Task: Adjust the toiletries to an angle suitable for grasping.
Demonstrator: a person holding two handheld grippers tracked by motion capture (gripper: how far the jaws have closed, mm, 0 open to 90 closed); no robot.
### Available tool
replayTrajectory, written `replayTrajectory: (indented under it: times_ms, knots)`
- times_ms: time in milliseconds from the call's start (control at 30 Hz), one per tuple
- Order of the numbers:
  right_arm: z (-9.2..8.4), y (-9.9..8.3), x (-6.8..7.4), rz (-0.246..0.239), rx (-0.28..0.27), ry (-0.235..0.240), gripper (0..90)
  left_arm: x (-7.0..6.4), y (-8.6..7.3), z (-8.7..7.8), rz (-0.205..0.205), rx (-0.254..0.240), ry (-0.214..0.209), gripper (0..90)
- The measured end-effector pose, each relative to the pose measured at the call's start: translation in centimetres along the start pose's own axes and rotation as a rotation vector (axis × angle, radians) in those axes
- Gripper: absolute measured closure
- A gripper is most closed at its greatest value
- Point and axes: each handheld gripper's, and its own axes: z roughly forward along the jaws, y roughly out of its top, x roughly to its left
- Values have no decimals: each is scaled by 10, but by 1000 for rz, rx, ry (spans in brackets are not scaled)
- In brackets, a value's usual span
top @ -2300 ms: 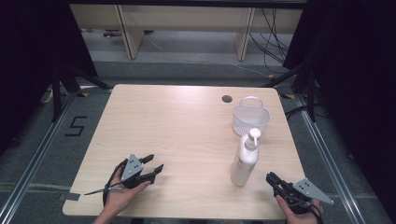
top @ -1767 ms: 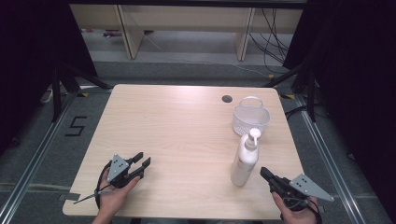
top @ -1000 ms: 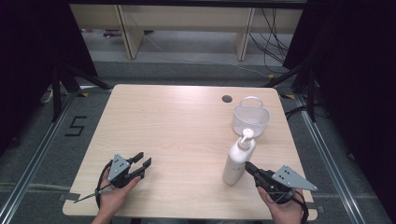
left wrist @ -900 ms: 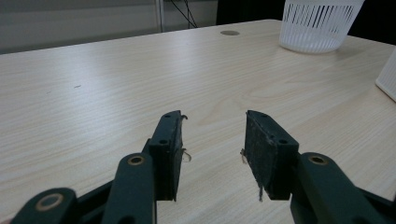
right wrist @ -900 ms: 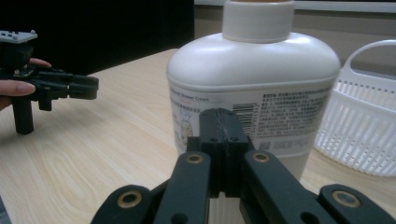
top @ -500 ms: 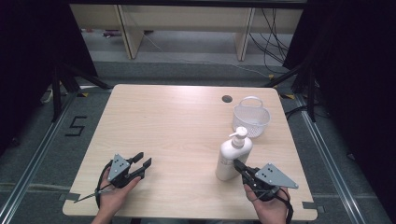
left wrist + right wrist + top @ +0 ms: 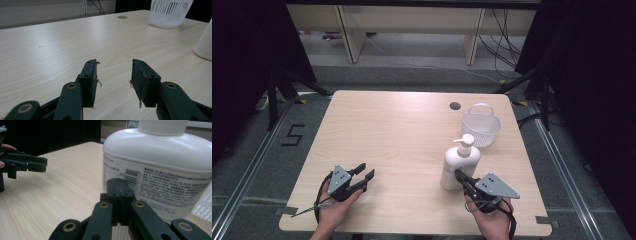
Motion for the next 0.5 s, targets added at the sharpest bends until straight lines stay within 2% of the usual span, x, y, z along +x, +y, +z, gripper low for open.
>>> replayTrajectory:
  times_ms: [67, 167, 200, 233, 367, 400, 500]
  knots:
    - [3, 0, 2, 17, -3, 15, 900, 0, 0, 0, -1, -1, -1, 551]
    - [7, 1, 4, 0, 3, -11, 900, 0, 0, 0, -1, -1, -2, 550]
    - [8, 0, 7, 29, 2, -15, 900, 0, 0, 0, 0, -1, -2, 550]
    - [10, 0, 5, -1, -9, -21, 900, 0, 0, 0, -1, -2, -3, 550]
    - [13, 0, 8, 29, -3, -23, 900, 0, 0, 0, 0, -2, -3, 550]
    - [14, 1, 6, -5, -14, -30, 900, 0, 0, 0, 0, -2, -3, 549]
    - [16, 0, 7, 5, -17, -39, 900, 0, 0, 0, 1, -1, -4, 549]
